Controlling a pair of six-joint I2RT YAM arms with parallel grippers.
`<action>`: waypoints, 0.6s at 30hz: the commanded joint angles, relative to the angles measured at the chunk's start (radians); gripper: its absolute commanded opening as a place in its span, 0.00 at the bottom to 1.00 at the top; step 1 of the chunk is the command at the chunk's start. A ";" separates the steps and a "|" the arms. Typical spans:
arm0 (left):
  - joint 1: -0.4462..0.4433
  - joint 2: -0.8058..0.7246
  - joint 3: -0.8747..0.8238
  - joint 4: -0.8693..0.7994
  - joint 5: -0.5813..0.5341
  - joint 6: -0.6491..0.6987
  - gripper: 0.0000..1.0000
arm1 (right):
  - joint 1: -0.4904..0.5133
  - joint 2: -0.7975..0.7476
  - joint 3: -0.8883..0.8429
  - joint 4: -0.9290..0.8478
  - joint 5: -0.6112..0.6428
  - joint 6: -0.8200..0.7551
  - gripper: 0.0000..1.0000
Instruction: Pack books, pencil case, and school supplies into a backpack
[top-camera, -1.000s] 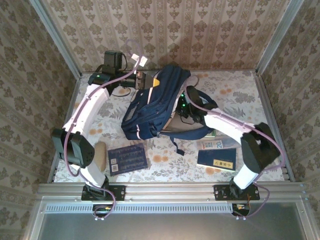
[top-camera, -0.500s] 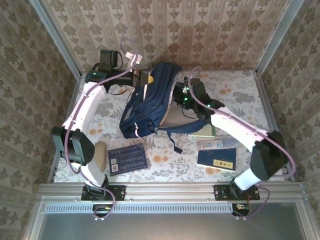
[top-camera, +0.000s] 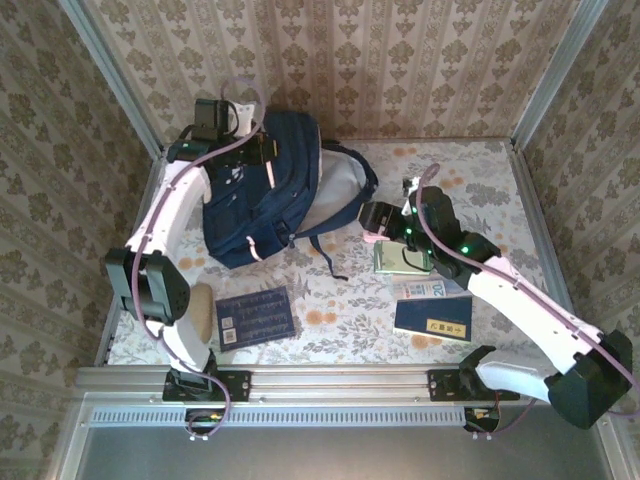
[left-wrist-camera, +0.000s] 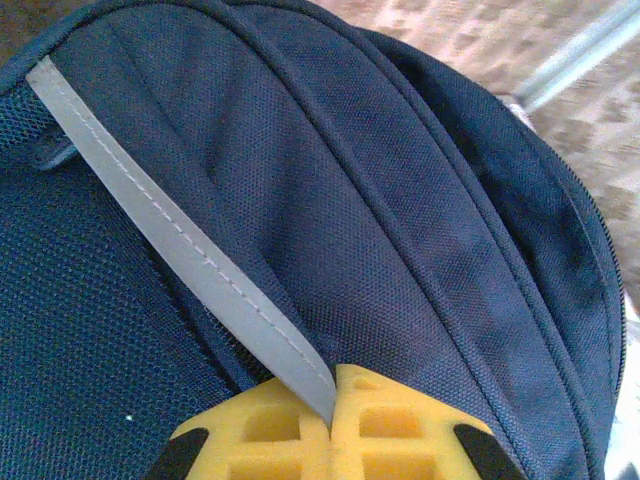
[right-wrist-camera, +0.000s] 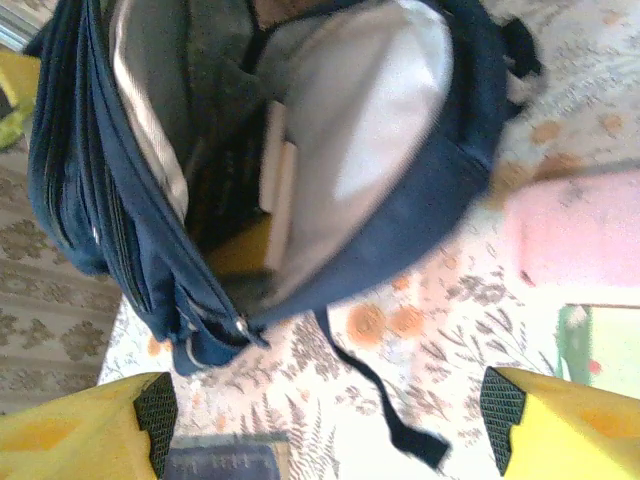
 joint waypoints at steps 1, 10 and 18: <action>0.006 0.053 0.074 0.006 -0.158 -0.017 0.07 | -0.001 -0.062 -0.060 -0.070 0.017 -0.036 0.82; -0.030 0.093 0.109 -0.066 -0.189 -0.034 0.51 | 0.002 -0.100 -0.089 -0.124 0.007 -0.108 0.82; -0.024 -0.127 -0.022 -0.076 -0.237 -0.094 0.60 | 0.018 -0.088 -0.096 -0.113 -0.016 -0.115 0.82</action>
